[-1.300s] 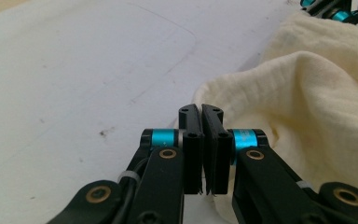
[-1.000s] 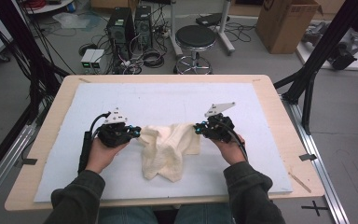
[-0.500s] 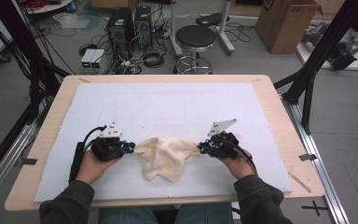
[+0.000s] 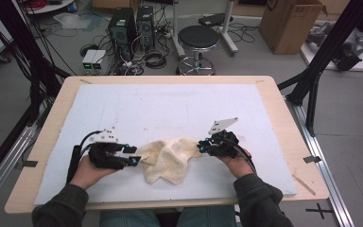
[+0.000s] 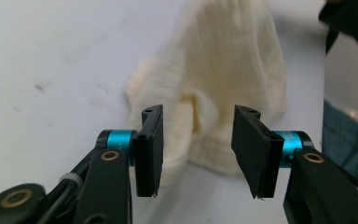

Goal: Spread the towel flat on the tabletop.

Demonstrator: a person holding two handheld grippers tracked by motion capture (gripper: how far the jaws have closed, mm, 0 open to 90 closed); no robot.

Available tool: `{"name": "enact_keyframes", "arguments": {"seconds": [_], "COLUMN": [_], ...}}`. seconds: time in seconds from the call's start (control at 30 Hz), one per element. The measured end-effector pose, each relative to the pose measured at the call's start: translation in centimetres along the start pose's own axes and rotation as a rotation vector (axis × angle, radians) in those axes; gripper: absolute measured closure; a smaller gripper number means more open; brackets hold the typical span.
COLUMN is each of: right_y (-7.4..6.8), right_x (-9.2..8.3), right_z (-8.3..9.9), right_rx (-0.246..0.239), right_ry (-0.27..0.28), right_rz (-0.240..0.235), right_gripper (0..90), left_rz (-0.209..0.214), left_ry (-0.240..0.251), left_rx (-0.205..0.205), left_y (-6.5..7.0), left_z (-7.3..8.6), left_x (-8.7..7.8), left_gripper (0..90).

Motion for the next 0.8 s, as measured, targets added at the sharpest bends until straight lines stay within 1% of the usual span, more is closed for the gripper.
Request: {"name": "enact_keyframes", "arguments": {"seconds": [0.07, 0.13, 0.17, 0.23, 0.27, 0.3, 0.33, 0.37, 0.4, 0.43, 0.47, 0.5, 0.53, 0.57, 0.6, 0.63, 0.67, 0.7, 0.73, 0.77, 0.8], "right_y": [0.2, 0.4, 0.8, 0.9, 1.3, 1.6, 2.0, 2.9, 2.9, 3.7, 3.7, 4.4, 4.4, 4.7, 4.7, 4.6, 4.6, 4.1, 4.1, 3.9, 3.4], "right_x": [0.0, 0.0, 0.3, 0.3, 0.5, 0.7, 0.8, 1.2, 1.2, 1.5, 1.5, 1.7, 1.7, 1.8, 1.7, 1.3, 1.3, 1.0, 1.0, 1.0, 1.2], "right_z": [-0.1, -0.4, -0.8, -1.0, -1.5, -2.1, -2.8, -4.2, -4.2, -5.5, -5.5, -5.8, -5.8, -5.6, -5.1, -3.9, -3.9, -2.5, -2.5, -1.9, -0.8], "right_rx": [0.006, 0.013, 0.004, 0.0, -0.002, -0.001, -0.003, 0.012, 0.012, 0.026, 0.026, 0.038, 0.038, 0.06, 0.087, 0.109, 0.109, 0.139, 0.139, 0.148, 0.163], "right_ry": [0.004, 0.018, 0.025, 0.025, 0.033, 0.048, 0.061, 0.096, 0.096, 0.122, 0.122, 0.129, 0.129, 0.122, 0.107, 0.099, 0.099, 0.092, 0.092, 0.085, 0.061], "right_rz": [0.002, 0.001, 0.003, 0.009, 0.016, 0.024, 0.04, 0.062, 0.062, 0.085, 0.085, 0.124, 0.124, 0.145, 0.133, 0.138, 0.138, 0.132, 0.132, 0.127, 0.119], "right_gripper": [79.5, 80.1, 80.8, 81.4, 82.2, 82.7, 83.3, 84.0, 84.0, 83.8, 83.8, 69.4, 69.4, 66.8, 66.1, 65.7, 65.7, 64.5, 64.5, 64.0, 62.7], "left_rz": [-0.026, -0.055, -0.082, -0.114, -0.117, -0.123, -0.132, -0.113, -0.113, -0.102, -0.097, -0.093, -0.086, -0.089, -0.093, -0.087, -0.096, -0.099, -0.105, -0.105, -0.11], "left_ry": [0.019, 0.025, 0.02, 0.011, -0.01, -0.046, -0.067, -0.116, -0.116, -0.14, -0.158, -0.192, -0.219, -0.24, -0.245, -0.245, -0.237, -0.24, -0.236, -0.237, -0.237], "left_rx": [-0.01, -0.021, -0.025, -0.043, -0.053, -0.055, -0.068, -0.108, -0.108, -0.119, -0.116, -0.105, -0.085, -0.055, -0.048, -0.04, -0.035, -0.022, -0.015, 0.012, 0.028], "left_y": [-1.0, -2.1, -2.9, -4.0, -4.4, -4.8, -5.0, -5.1, -5.1, -5.1, -5.0, -4.9, -4.7, -4.6, -4.5, -4.5, -4.4, -4.3, -4.2, -3.8, -3.6], "left_z": [-1.1, -1.8, -2.0, -2.1, -1.9, -1.4, -1.1, -0.2, -0.2, 0.3, 0.6, 1.2, 1.6, 1.9, 2.1, 2.1, 2.0, 2.0, 1.9, 1.7, 1.6], "left_x": [0.2, 0.7, 1.2, 2.4, 3.1, 3.8, 4.3, 5.7, 5.7, 6.4, 6.7, 7.1, 7.2, 7.2, 7.2, 7.1, 6.9, 6.7, 6.6, 6.4, 6.4], "left_gripper": [53.2, 51.3, 49.4, 49.6, 49.6, 49.8, 51.3, 52.2, 52.8, 57.2, 57.2, 68.1, 68.1, 79.1, 82.4, 85.9, 85.9, 86.7, 86.7, 86.7, 86.6]}}
Point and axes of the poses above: each handheld gripper's, and its own axes: x roughly forward along the jaws, z roughly out of its underside, y roughly to its right, the point moved 10 cm from there along x, roughly forward along the jaws, and after that the axes turned 13 degrees about y, right-handed, at the moved point
